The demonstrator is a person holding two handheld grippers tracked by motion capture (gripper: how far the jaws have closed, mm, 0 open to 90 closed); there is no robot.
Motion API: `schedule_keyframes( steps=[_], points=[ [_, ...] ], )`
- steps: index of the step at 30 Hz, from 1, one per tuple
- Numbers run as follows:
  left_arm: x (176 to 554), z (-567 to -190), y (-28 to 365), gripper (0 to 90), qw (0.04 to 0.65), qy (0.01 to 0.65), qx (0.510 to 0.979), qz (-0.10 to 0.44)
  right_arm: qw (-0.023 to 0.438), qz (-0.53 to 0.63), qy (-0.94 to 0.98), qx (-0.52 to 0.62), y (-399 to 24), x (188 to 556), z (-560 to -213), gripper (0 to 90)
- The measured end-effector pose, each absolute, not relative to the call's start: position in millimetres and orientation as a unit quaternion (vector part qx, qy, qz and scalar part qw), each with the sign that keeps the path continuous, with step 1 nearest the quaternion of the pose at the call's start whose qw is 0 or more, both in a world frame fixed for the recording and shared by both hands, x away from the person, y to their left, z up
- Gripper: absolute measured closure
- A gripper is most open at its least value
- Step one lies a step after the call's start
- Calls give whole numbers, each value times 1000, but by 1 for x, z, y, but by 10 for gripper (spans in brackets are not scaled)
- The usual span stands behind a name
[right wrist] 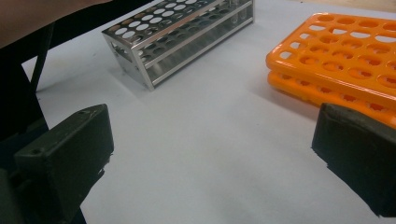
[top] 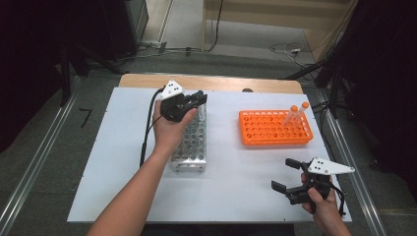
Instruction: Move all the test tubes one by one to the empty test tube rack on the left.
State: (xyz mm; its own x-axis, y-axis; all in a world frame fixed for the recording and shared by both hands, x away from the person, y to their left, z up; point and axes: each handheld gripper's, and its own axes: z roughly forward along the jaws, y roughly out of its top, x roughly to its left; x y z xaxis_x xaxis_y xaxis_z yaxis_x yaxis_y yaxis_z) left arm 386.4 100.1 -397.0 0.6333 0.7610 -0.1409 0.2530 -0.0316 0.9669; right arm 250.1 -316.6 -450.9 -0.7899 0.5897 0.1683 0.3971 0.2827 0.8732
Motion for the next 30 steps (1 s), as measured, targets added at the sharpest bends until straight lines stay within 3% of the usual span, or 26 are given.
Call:
schedule_keyframes(
  steps=[16, 30],
  points=[
    [415, -416, 95, 764, 567, 414, 670, 241, 98, 514, 791, 318, -321, 252, -453, 0],
    [412, -420, 83, 756, 514, 428, 698, 257, 102, 513, 789, 321, -322, 253, -453, 0]
  ],
)
